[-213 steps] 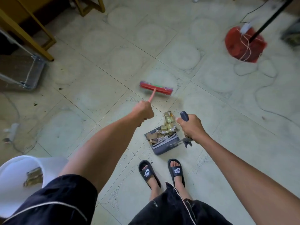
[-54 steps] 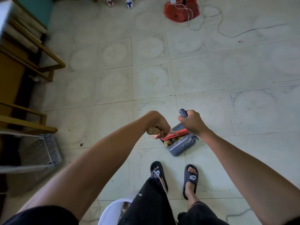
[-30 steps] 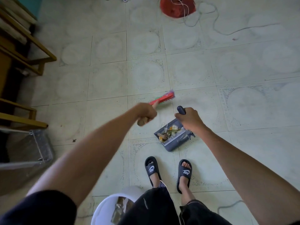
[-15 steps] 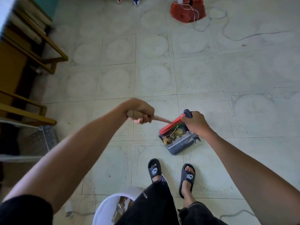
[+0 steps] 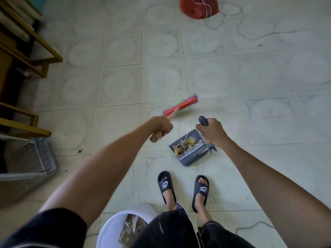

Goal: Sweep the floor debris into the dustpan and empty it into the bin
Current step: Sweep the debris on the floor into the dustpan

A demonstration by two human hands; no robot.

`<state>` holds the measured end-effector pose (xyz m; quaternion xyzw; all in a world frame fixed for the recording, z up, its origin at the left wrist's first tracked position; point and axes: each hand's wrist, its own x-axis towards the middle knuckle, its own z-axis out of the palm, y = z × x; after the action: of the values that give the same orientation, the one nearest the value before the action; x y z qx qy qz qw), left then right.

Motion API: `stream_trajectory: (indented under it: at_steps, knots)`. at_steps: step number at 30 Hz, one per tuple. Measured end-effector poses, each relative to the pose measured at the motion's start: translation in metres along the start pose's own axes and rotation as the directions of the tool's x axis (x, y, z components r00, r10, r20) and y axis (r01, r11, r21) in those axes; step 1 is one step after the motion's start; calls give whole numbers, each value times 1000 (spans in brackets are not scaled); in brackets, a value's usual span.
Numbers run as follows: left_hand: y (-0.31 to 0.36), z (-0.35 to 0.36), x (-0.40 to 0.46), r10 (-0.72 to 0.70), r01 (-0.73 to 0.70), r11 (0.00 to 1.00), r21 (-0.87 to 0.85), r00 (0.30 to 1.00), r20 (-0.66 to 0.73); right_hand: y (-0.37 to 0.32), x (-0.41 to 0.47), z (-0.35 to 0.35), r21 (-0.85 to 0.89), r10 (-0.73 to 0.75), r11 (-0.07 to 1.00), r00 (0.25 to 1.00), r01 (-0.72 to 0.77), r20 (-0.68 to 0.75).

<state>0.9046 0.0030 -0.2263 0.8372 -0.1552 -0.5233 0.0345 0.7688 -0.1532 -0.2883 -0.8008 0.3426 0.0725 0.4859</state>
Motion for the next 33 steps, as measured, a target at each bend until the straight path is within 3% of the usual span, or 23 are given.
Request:
stream_trajectory:
  at_steps: [5, 8, 11, 14, 23, 29, 33]
  knots:
    - [-10, 47, -1, -54, 93, 972, -214, 981, 184, 2, -10, 4, -15, -2, 1000, 1000, 1, -26]
    - [-13, 31, -20, -31, 76, 987, -140, 952, 303, 7, -21, 3, -11, -19, 1000, 1000, 19, -3]
    - [-16, 4, -48, -12, 11, 1000, 7, 955, 298, 8, -36, 2, -13, -62, 998, 997, 62, 39]
    - [-16, -19, -77, -7, -1, 1000, 27, 957, 291, 4, -49, 7, -73, -90, 993, 992, 97, 93]
    - [-57, -87, -138, 18, -20, 999, 35, 997, 72, -70, -54, 7, -65, -218, 973, 975, 220, 43]
    - [-114, -124, -164, -27, 12, 989, -147, 995, -96, -134, -34, 9, 6, -319, 947, 935, 322, 152]
    - [-143, -136, -168, -87, 24, 949, -313, 978, -189, -171, -1, 16, -116, -371, 910, 905, 399, 207]
